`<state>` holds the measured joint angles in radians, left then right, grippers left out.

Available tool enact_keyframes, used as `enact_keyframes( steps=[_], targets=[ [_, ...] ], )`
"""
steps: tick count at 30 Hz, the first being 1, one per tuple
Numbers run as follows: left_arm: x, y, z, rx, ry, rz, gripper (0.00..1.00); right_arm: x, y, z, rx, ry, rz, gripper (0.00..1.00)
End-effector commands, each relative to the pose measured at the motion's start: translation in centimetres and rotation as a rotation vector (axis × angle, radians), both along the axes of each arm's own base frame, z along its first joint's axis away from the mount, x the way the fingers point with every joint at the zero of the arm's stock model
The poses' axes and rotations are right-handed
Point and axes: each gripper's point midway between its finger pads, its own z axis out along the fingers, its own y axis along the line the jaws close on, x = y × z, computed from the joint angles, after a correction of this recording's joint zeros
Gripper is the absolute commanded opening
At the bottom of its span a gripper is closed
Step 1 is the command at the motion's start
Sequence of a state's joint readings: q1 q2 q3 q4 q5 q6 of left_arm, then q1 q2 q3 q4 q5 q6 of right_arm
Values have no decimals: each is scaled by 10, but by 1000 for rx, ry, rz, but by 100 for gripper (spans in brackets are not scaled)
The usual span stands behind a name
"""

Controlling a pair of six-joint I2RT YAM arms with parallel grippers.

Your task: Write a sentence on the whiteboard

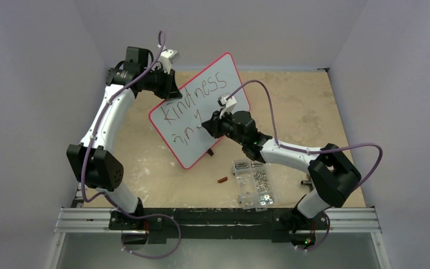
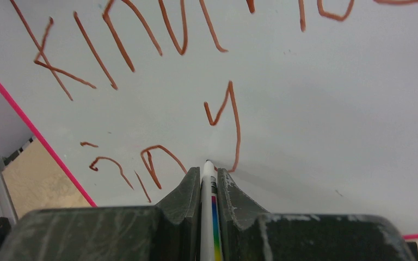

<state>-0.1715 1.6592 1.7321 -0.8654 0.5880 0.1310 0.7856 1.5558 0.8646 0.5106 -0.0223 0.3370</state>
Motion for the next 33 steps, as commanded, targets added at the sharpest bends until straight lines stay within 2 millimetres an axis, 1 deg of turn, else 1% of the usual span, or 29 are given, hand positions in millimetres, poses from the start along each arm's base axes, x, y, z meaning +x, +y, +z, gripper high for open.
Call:
enact_keyframes(
  steps=[1,5,7,10,13,17,21,26,29,33],
  targets=[
    [-2,11,-5,92,-7,15,0,11,21,48,86,-78,24,0],
    [-3,11,-5,94,-8,16,0,15,23,66,101,-110,21,0],
    [-3,12,-5,95,-8,16,0,14,20,70,99,-122,20,0],
    [-2,12,-5,96,-8,18,0,8,14,71,98,-130,23,0],
    [-3,12,-5,95,-9,16,0,9,1,69,89,-139,-16,0],
    [-3,11,-5,94,-9,16,0,21,-19,72,100,-147,-86,0],
    [-3,11,-4,94,-10,15,0,33,-29,76,110,-152,-117,0],
    [-3,11,-4,94,-9,16,0,45,-33,75,114,-146,-127,0],
    [-4,12,-5,94,-7,17,0,49,-31,74,119,-142,-129,0],
    [-4,12,-5,94,-5,16,0,48,-23,74,131,-137,-93,0]
  ],
)
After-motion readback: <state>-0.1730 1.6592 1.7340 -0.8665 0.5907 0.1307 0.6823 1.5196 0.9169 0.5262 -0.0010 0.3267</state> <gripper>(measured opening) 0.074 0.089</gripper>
